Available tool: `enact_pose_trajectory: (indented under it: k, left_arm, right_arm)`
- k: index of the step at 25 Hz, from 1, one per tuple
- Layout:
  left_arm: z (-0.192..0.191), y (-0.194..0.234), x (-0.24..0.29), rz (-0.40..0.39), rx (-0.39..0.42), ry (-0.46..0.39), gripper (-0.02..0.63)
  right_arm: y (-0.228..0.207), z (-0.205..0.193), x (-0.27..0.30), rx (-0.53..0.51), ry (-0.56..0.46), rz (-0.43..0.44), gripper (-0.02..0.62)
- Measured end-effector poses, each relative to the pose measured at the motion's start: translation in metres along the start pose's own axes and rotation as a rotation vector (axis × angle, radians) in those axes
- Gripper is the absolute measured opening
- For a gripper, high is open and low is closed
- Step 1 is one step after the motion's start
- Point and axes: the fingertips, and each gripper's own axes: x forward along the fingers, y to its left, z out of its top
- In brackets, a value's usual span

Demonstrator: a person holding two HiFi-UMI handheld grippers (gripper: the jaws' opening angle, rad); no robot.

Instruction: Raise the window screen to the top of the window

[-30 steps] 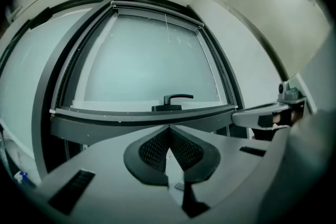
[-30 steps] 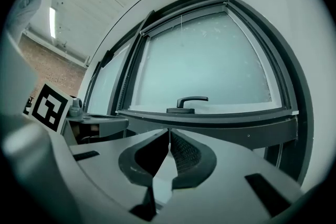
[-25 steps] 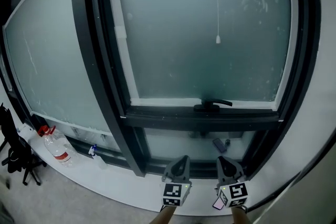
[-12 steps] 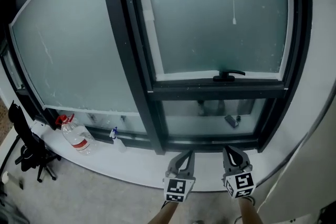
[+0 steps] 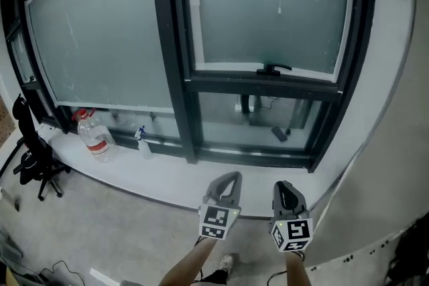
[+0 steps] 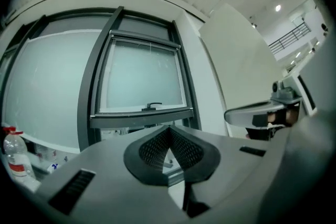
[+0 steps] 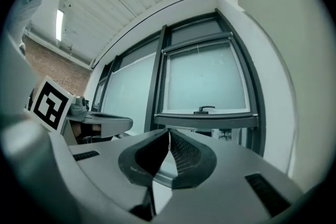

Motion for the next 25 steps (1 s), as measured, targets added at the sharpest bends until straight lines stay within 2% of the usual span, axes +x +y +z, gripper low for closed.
enact_pose_trajectory:
  k: [5,9,12,19,22,25]
  left_arm:
    - [0.004,-0.093,-0.082,0.006,-0.038,-0.014,0.005]
    - [0.000,-0.136,-0.158,0.044,-0.076,0.026,0.005]
    - [0.003,-0.163,-0.196,0.040,-0.075,0.048,0.005]
    - [0.022,-0.193,-0.246,0.039,-0.044,0.050,0.005]
    - [0.032,-0.187,-0.262,0.058,-0.057,0.056,0.005]
    - [0.045,-0.176,-0.275,0.078,-0.039,0.018,0.005]
  right_arm:
    - [0.011,-0.015,-0.133,-0.012,0.031,-0.005,0.017]
    - [0.037,-0.017,-0.219,-0.020,0.074,0.020,0.017]
    - [0.050,-0.014,-0.264,-0.010,0.092,0.025,0.017]
    - [0.060,-0.006,-0.315,0.036,0.086,0.017,0.017]
    - [0.073,0.007,-0.318,0.050,0.057,0.027,0.017]
    - [0.097,0.021,-0.314,0.040,0.017,0.048,0.017]
